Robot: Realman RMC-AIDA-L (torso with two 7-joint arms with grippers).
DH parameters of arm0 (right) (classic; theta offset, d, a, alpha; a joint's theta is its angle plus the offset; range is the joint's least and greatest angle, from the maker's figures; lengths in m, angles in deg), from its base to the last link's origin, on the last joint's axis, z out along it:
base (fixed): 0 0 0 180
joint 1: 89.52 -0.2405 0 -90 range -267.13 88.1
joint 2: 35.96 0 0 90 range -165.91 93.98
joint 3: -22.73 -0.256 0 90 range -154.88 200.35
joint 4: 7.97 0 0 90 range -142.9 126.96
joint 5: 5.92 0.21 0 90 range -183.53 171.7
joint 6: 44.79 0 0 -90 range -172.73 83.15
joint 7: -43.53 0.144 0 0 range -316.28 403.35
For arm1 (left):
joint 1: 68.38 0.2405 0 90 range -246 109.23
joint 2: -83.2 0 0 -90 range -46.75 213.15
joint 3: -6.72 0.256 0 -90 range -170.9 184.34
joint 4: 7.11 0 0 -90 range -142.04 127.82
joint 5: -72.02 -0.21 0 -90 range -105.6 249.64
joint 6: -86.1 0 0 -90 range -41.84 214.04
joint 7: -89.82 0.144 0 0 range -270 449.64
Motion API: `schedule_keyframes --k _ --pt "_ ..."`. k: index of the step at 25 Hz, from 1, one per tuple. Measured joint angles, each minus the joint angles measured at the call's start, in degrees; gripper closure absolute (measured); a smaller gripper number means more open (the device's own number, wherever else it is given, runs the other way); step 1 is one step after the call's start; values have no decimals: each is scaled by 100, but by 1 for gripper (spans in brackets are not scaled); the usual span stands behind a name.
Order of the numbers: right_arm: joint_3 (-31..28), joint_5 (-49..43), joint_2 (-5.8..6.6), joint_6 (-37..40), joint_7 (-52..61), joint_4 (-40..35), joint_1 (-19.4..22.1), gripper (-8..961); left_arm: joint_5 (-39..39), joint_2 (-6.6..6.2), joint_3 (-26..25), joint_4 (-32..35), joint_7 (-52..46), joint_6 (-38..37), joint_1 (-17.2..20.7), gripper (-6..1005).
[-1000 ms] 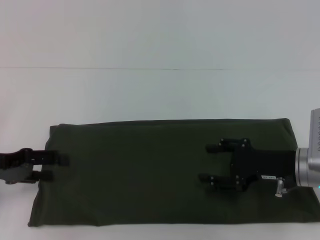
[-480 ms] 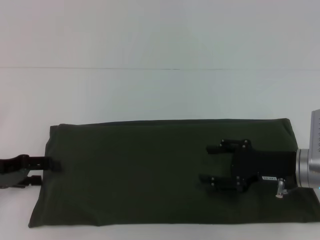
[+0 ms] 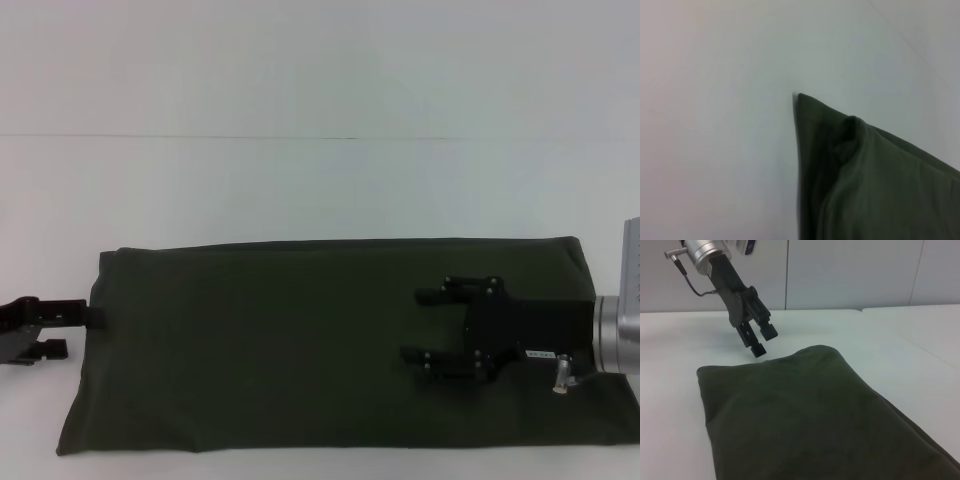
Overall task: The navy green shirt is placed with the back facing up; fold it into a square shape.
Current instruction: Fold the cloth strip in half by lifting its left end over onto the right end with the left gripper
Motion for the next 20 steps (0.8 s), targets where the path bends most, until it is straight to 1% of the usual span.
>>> schedule_keyframes --k 8,12,20 --pt "0 0 2 -59 -16 21 -23 188 -73 18 50 -34 -31 101 4 139" --pt "0 -4 -3 -90 -18 28 -24 188 -173 57 53 -40 -33 136 -1 140" --pt "0 -5 -7 -101 -20 33 -18 189 -180 69 54 -61 -15 201 6 139"
